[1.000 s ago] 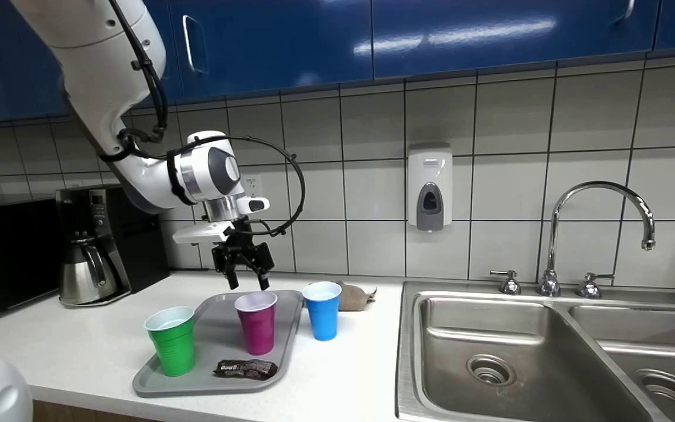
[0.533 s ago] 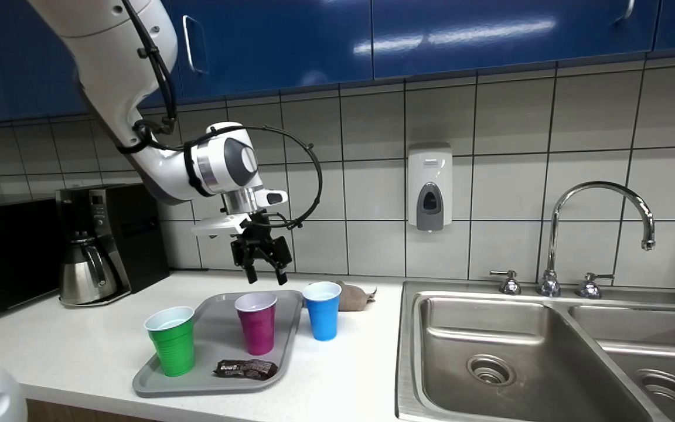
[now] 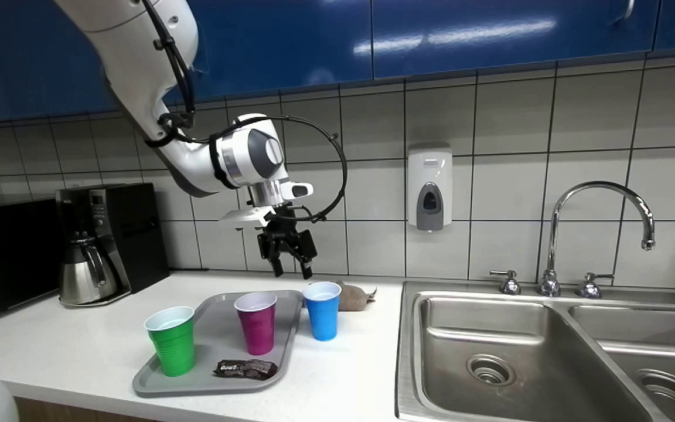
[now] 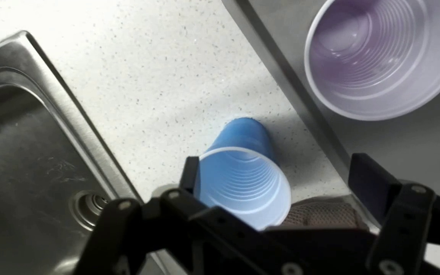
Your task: Pick the cups and place them on the tray
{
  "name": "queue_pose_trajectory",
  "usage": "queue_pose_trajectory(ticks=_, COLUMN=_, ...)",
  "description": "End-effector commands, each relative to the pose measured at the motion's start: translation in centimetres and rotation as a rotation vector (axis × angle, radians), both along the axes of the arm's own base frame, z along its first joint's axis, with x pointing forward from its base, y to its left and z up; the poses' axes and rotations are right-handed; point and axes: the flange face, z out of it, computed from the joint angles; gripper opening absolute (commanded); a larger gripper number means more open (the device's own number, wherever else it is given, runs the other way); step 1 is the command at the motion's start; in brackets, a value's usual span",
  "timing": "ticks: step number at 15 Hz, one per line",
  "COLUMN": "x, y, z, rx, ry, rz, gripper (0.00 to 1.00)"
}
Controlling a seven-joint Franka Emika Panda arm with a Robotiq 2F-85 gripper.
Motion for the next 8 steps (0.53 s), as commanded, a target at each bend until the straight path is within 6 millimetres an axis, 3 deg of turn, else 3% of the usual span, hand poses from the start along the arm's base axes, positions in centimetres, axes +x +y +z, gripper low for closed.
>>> queue_pose_trajectory(ticks=1, x=0.7, y=-2.8, z=0.4, rx=-0.006, ry=0.017, rz=-0.055, gripper=1.0)
queue_pose_trajectory(ticks=8, x=1.7, y=-7.0, z=-0.7, rx=-0.007, ry=0.022, rz=-0.102, gripper=1.0)
